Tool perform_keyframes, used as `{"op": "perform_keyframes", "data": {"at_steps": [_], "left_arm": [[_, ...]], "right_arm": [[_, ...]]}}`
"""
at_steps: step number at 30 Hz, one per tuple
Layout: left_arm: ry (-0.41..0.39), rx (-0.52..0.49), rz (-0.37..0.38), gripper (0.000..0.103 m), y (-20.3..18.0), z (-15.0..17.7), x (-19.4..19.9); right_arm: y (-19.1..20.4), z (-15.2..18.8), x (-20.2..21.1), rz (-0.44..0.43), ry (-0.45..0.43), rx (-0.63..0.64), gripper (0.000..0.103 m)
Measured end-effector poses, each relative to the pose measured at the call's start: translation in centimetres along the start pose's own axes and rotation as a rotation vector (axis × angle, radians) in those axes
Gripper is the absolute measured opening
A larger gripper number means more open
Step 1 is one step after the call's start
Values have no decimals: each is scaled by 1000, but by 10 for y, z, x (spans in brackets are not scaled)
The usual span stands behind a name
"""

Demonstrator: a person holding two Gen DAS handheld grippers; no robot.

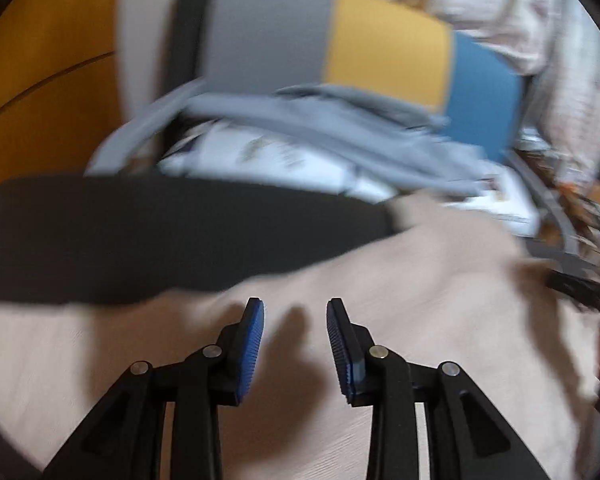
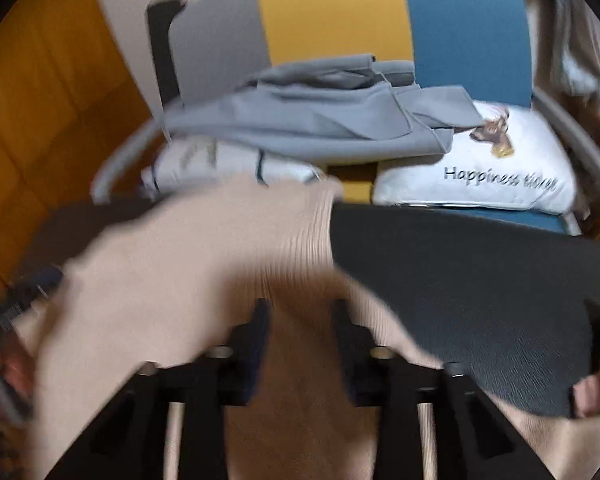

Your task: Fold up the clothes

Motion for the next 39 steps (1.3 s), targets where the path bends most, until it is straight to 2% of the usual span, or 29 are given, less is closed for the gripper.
{"op": "perform_keyframes", "data": {"at_steps": [1,3,5,9,13,16,17,18,19,20,22,24,25,26,29,33,39], "left_arm": [[7,-24,39,36,-12,-12,-5],[33,-68,104,38,-36,-34,-19],[94,-79,142,39,-56,-52,-44],[185,-112,124,39,-84,-74,-93],[214,-224,99,41,-117,-85,-120],[216,-276,84,42,-133,-92,-132],[227,-258,94,43,-133,-93,-135],[236,-234,106,44,-133,-95,-138],[239,-207,110,44,-133,-95,-141],[240,-178,112,45,-133,-96,-145],[245,-124,117,45,-134,-97,-150],[253,-74,165,26,-133,-96,-153],[248,-67,182,21,-134,-96,-152],[239,-68,196,9,-134,-95,-149],[193,-75,234,8,-135,-95,-131],[108,-17,278,8,-125,-98,-94],[-56,37,381,8,-99,-84,-20]], "right_arm": [[-4,-11,0,-25,-6,-25,61],[-15,-36,-9,-20,13,-65,62],[-23,-56,-22,-10,27,-79,62],[-39,-81,-54,-6,92,-140,61],[-46,-90,-90,23,170,-157,61],[-43,-96,-110,48,204,-120,61],[-42,-96,-114,44,208,-107,56],[-41,-96,-118,41,211,-95,37],[-39,-97,-122,37,213,-83,27],[-36,-96,-123,11,207,-78,12],[-31,-97,-124,-9,195,-80,12],[-27,-99,-119,-18,176,-78,11],[-25,-101,-114,-27,160,-72,11],[-24,-103,-109,-30,150,-66,11],[-19,-110,-92,-51,118,-68,11],[-1,-110,-60,-95,80,-40,11],[20,-82,0,-202,3,-10,11]]}}
Point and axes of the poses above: each gripper's, at about its wrist camera, not at the fingertips, and x roughly against the way its jaws point, y to its left, z to its underside, the point moved 3 cm from there along -x, roughly the way its jaws point, and after that the axes turned 13 degrees about -z, right-handed, at the moved point
